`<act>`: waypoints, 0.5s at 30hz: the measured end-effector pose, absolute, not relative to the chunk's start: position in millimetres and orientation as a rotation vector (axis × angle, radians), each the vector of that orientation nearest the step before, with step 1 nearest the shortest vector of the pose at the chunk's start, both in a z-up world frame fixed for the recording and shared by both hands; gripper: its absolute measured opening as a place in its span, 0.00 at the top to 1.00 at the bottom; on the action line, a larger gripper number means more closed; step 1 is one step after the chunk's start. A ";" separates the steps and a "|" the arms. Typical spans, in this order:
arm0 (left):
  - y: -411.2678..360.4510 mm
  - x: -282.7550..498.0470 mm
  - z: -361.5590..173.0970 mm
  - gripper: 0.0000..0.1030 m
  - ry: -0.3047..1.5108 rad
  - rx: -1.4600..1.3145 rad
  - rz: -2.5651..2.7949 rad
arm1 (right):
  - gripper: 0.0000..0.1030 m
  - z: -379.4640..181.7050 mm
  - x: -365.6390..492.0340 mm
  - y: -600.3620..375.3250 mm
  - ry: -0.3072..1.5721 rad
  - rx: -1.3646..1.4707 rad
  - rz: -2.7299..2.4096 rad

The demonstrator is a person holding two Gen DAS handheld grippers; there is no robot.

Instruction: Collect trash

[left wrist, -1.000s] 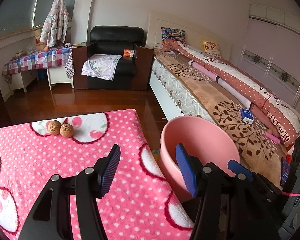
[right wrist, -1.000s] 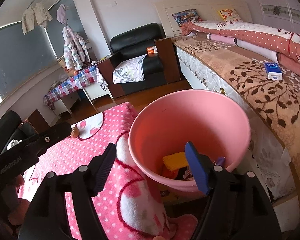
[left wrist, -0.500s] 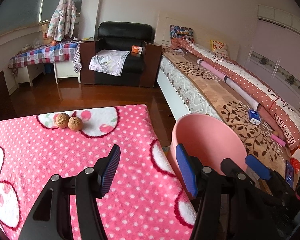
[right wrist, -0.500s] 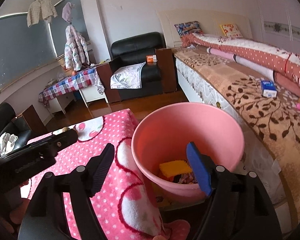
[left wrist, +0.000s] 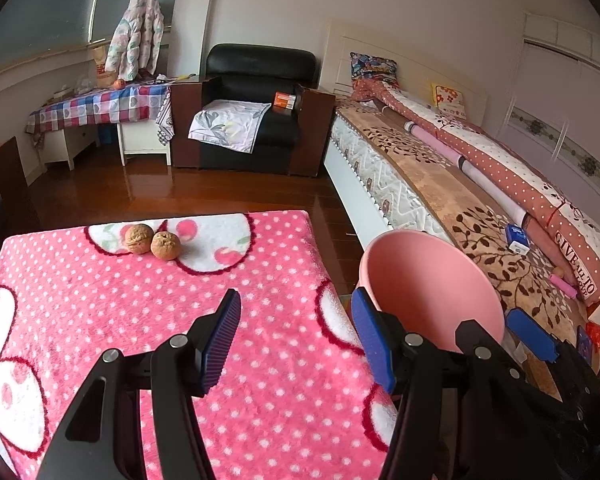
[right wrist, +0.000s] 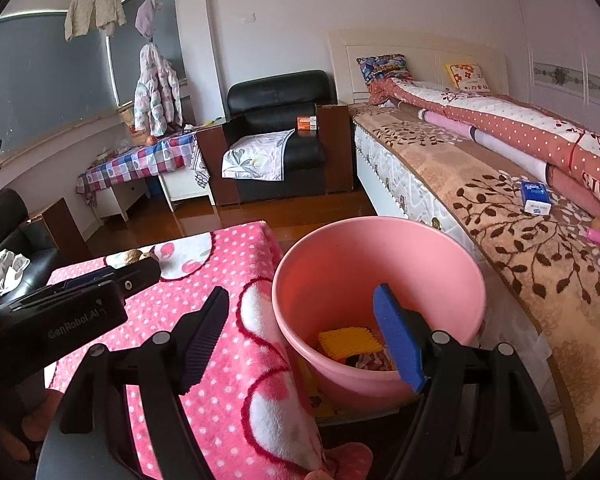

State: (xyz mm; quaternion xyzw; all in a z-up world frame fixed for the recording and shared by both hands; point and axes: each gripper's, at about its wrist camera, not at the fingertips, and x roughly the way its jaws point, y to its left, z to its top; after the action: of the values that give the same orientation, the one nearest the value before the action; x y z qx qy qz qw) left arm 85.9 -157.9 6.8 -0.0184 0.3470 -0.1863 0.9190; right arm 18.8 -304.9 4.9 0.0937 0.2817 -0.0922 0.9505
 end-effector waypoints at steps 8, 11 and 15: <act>-152.5 85.6 6.1 0.45 0.721 -0.041 -0.367 | 0.27 6.1 18.0 -298.6 0.574 0.177 -0.183; -150.7 85.9 5.4 0.45 0.724 -0.042 -0.360 | 0.27 6.4 18.3 -296.9 0.575 0.172 -0.180; -149.6 85.5 5.0 0.45 0.725 -0.040 -0.358 | 0.27 6.3 18.1 -295.5 0.577 0.172 -0.178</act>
State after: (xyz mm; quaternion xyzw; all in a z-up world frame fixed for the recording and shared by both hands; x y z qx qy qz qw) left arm 85.5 -149.6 5.0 -0.0195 0.3527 -0.1739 0.9192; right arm 18.1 -295.5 6.3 0.0844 0.2836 -0.0874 0.9512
